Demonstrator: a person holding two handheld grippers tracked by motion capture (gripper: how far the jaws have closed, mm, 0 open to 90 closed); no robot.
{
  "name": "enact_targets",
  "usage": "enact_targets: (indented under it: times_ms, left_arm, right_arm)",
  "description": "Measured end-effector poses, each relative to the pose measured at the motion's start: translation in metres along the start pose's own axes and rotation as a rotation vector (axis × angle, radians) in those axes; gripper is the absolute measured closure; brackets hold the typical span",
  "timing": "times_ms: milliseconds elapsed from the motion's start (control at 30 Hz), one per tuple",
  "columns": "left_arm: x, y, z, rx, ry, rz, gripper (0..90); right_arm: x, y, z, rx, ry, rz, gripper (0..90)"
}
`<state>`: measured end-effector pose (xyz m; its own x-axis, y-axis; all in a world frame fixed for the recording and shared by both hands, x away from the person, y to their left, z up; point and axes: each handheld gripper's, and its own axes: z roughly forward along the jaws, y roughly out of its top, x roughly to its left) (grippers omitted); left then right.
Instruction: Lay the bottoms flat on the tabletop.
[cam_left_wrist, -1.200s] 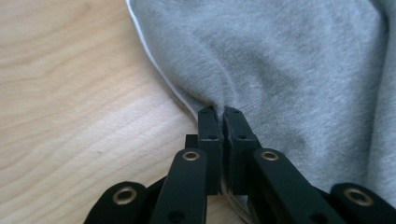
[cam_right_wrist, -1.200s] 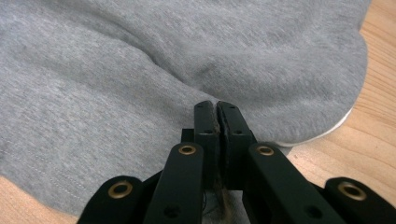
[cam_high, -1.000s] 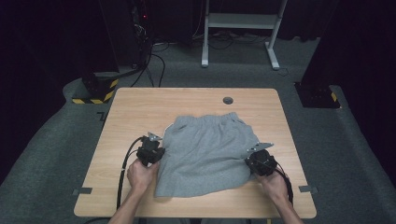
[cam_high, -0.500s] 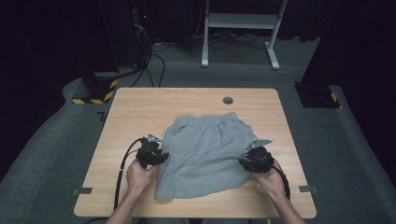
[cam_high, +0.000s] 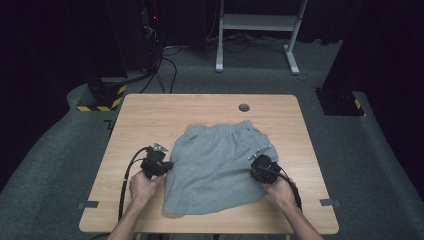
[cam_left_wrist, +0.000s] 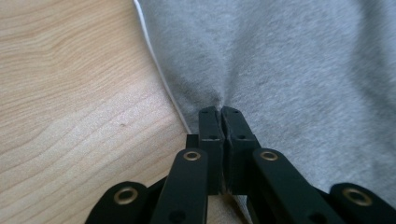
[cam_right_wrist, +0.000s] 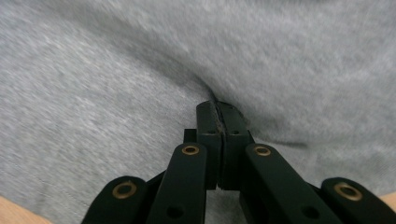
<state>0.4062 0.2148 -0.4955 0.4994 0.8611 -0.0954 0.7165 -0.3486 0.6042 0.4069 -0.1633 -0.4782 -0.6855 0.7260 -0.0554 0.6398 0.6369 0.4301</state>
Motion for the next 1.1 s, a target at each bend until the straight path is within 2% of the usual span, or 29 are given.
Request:
enact_targets:
  times_ms: [33,100,133,167,233,300,367,400,433,500,600,667,733,867,900,933,967,1000,1100]
  left_arm:
    - [0.0,0.0,0.0,-0.011,0.002,-0.007,80.6]
    - [0.002,0.001,0.002,-0.006,0.009,-0.022,64.3]
    - [0.003,0.001,0.004,-0.001,0.019,-0.021,60.7]
    - [0.004,0.0,0.006,0.005,0.026,-0.027,59.1]
    - [0.008,0.0,0.008,0.014,0.026,-0.037,59.1]
    - [0.011,-0.001,0.008,0.016,0.01,-0.038,68.9]
    - [0.011,-0.002,0.008,0.017,-0.014,-0.037,81.3]
    - [0.012,-0.002,0.008,0.025,-0.023,-0.025,83.3]
    - [0.013,-0.002,0.007,0.032,-0.036,-0.025,84.3]
    - [0.016,-0.002,0.005,0.049,-0.052,-0.014,85.7]
    - [0.023,-0.004,-0.001,0.058,-0.063,-0.02,87.5]
    - [0.026,-0.006,-0.005,0.065,-0.048,-0.009,87.6]
    - [0.03,-0.009,-0.009,0.059,-0.043,-0.017,87.5]
    - [0.029,-0.012,-0.012,0.029,-0.04,-0.006,85.8]
    - [0.027,-0.011,-0.012,0.019,-0.041,-0.011,82.1]
    - [0.025,-0.01,-0.011,0.014,-0.035,-0.015,73.8]
    - [0.024,-0.01,-0.01,0.014,-0.034,-0.018,65.2]
    - [0.023,-0.01,-0.008,0.011,-0.031,-0.02,60.6]
    - [0.024,-0.01,-0.001,0.022,-0.024,-0.038,57.5]
  right_arm:
    - [0.001,0.001,-0.001,-0.008,0.002,0.002,88.0]
    - [0.003,0.004,-0.002,-0.034,0.0,0.006,76.0]
    - [0.004,0.006,-0.001,-0.042,0.003,0.002,70.9]
    - [0.007,0.007,-0.001,-0.046,0.005,0.02,67.1]
    - [0.01,0.011,0.002,-0.06,0.012,0.028,64.3]
    - [0.013,0.016,0.005,-0.053,0.021,0.026,64.2]
    - [0.014,0.02,0.008,-0.035,0.03,0.035,70.4]
    - [0.014,0.021,0.01,-0.023,0.028,0.038,74.2]
    - [0.015,0.022,0.012,-0.01,0.029,0.045,79.5]
    - [0.017,0.023,0.016,0.027,0.022,0.024,89.3]
    - [0.02,0.024,0.02,0.053,0.013,-0.014,90.0]
    - [0.021,0.024,0.019,0.053,-0.002,-0.024,90.0]
    - [0.018,0.023,0.016,0.053,-0.01,-0.02,90.0]
    - [0.016,0.021,0.011,0.044,0.018,-0.024,89.7]
    - [0.018,0.021,0.009,0.037,0.017,-0.024,87.7]
    - [0.019,0.022,0.008,0.022,0.019,-0.038,82.1]
    - [0.022,0.023,0.007,0.017,0.025,-0.029,78.0]
    - [0.024,0.025,0.008,0.016,0.029,-0.032,73.8]
    - [0.029,0.03,0.012,0.003,0.02,-0.033,62.4]
